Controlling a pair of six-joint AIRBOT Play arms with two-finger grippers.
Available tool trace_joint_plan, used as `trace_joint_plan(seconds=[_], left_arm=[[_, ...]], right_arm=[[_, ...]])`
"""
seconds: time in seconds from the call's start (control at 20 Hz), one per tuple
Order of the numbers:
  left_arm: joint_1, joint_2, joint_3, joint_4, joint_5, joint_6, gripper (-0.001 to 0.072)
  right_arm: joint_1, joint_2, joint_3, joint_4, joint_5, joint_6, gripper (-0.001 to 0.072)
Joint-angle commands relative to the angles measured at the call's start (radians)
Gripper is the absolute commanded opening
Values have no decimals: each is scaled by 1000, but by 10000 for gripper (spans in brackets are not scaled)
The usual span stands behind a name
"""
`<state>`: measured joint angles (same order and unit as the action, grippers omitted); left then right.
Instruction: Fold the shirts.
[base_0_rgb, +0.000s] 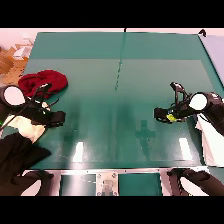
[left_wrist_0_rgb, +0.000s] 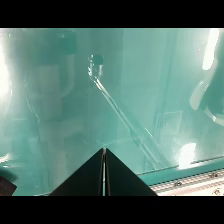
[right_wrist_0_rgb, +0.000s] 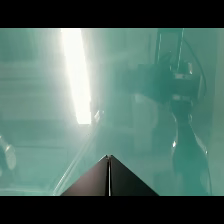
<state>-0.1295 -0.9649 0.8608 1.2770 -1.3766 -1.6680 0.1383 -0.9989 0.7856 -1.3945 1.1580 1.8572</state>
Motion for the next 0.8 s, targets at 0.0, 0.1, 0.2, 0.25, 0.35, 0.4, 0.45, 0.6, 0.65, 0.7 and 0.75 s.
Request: trace_joint_plan(seconds=[0.0,0.1,0.2,0.25,0.35,0.4,0.45,0.6,0.65,0.7,0.75], left_arm=[[0,1,0,0,0,0,24],[0,1,0,1,42,1,24],[0,1,-1,2,156,1,24],[0,1,0,9,208,2,24],[0,1,0,139,335,2,320],[0,0,0,267,410,-4,708],[0,-2,0,394,505,-3,680],[3,-40,0,718,771,2,680],[20,-81,0,792,831,3,680],[48,-128,0,819,867,26,680],[82,-182,2,818,887,66,680]], right_arm=[[1,0,0,0,-53,0,14],[1,0,0,0,-69,0,14],[2,0,0,0,-69,0,14],[1,0,0,0,-69,0,14],[1,-1,0,0,-70,0,14],[1,-3,0,0,-71,0,15],[1,-3,0,0,-79,0,15],[2,-3,0,0,-112,0,135],[2,-3,0,0,-137,0,162],[2,-3,0,0,-166,0,162],[1,-3,0,0,-190,0,170]])
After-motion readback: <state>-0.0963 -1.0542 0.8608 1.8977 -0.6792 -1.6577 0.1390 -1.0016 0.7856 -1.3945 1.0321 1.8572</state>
